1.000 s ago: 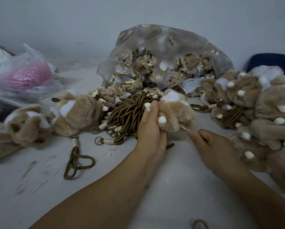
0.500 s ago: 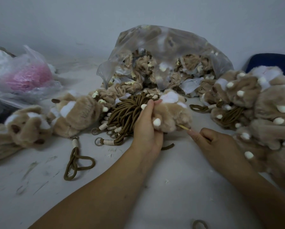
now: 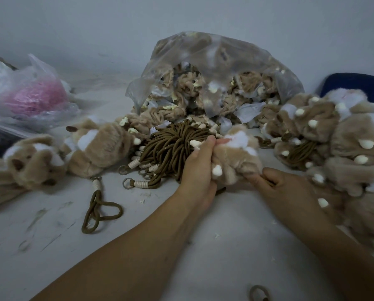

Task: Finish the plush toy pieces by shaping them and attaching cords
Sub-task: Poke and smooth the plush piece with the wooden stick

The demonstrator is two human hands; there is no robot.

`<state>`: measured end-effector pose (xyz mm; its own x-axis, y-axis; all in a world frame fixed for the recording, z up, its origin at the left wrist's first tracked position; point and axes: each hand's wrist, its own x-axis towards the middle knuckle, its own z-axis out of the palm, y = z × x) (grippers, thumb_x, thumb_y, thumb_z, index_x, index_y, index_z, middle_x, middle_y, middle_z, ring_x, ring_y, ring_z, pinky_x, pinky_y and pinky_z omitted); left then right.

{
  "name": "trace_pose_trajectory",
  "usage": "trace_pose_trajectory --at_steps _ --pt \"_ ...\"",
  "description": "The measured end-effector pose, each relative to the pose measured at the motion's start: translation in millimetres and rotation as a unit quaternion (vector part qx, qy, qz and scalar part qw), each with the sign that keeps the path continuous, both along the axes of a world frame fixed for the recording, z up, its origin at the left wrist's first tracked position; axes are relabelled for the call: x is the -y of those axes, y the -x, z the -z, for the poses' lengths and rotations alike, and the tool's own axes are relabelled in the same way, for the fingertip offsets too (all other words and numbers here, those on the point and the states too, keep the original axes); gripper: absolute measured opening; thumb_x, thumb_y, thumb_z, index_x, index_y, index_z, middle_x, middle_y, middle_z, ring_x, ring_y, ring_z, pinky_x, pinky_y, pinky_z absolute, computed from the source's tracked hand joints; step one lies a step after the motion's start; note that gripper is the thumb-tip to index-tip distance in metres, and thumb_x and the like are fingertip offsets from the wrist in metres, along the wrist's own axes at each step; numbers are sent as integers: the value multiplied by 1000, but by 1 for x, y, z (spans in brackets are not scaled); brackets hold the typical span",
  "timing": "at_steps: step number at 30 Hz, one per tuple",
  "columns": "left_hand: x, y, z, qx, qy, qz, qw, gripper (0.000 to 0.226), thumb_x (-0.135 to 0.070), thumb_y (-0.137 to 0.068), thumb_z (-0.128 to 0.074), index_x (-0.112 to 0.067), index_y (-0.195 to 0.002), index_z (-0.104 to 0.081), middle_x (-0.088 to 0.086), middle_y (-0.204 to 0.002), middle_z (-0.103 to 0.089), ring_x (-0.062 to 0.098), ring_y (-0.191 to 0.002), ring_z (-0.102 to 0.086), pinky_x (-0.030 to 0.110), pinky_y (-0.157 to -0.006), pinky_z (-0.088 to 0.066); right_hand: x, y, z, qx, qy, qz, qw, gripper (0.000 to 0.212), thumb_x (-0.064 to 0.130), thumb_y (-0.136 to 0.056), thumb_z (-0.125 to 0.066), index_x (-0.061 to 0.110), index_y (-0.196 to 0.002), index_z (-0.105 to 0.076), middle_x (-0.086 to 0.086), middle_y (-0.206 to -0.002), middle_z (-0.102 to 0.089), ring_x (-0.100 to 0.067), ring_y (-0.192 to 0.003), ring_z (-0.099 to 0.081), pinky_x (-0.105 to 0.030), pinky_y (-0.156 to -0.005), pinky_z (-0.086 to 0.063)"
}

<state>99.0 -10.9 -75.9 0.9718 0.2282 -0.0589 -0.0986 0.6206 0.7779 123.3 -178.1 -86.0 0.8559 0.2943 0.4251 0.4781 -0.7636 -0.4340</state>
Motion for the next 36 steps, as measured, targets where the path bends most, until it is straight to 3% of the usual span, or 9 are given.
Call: trace_pose_trajectory --at_steps 4,11,14,18,21,25,30,34,36 --pt "-3 -2 -1 1 31 -10 999 29 -30 -100 -52 -15 -90 -75 11 -100 -75 21 -90 -71 44 -92 -54 -2 -2 2 -20 11 -2 1000 65 81 -69 -25 19 -59 -42 2 -46 -44 -15 -51 -48 -33 -52 -38" --pt "-24 -6 -9 35 161 -66 984 32 -23 -101 -44 -7 -117 -67 11 -101 -75 19 -88 -74 29 -74 -60 7 -6 7 -49 -3 31 998 69 81 -74 -26 15 -58 -39 -1 -46 -43 -16 -49 -50 -34 -52 -40" --pt "-26 -5 -9 44 200 -65 977 36 -23 -102 -40 -4 -116 -67 14 -112 -72 22 -102 -71 32 -83 -59 8 -8 8 -62 -30 52 996 72 79 -74 -26 10 -60 -40 -4 -48 -43 -18 -51 -50 -32 -54 -40" --pt "-16 -6 -1 24 126 -48 991 37 -18 -105 -38 6 -123 -59 16 -116 -71 21 -112 -67 27 -89 -57 7 -9 6 -78 -116 79 987 65 71 -81 -33 10 -59 -35 -3 -47 -39 -20 -50 -44 -31 -50 -31" --pt "-6 -6 4 -3 71 8 997 48 -38 -104 -43 2 -124 -60 17 -116 -71 24 -112 -67 29 -85 -59 5 -5 5 -81 -90 55 991 62 72 -80 -35 14 -58 -30 1 -44 -36 -16 -47 -40 -31 -50 -30" --pt "-22 -5 5 -3 124 85 989 75 -69 -93 -41 -2 -114 -68 22 -119 -68 31 -110 -68 41 -88 -58 8 -2 -2 -63 -47 26 997 67 76 -75 -38 9 -66 -35 0 -49 -31 -15 -48 -37 -32 -50 -30" --pt "-32 -4 1 -12 156 137 978 80 -67 -76 -64 -9 -132 -60 20 -128 -65 35 -118 -63 50 -103 -49 8 2 -5 -60 24 -1 998 69 76 -76 -38 8 -66 -35 -5 -52 -34 -24 -52 -43 -32 -50 -29" --pt "-28 -6 3 15 148 79 986 35 -35 -80 -71 -10 -104 -78 12 -118 -71 23 -108 -69 40 -102 -50 9 0 -2 -60 31 21 998 74 79 -74 -34 6 -65 -39 -8 -52 -39 -25 -52 -47 -32 -51 -32" --pt "-26 -6 5 30 166 62 984 23 -26 -90 -64 -11 -101 -77 10 -116 -72 20 -102 -71 34 -99 -51 9 -1 0 -80 -7 43 996 74 81 -73 -35 7 -64 -39 -2 -50 -36 -19 -49 -43 -31 -51 -33"
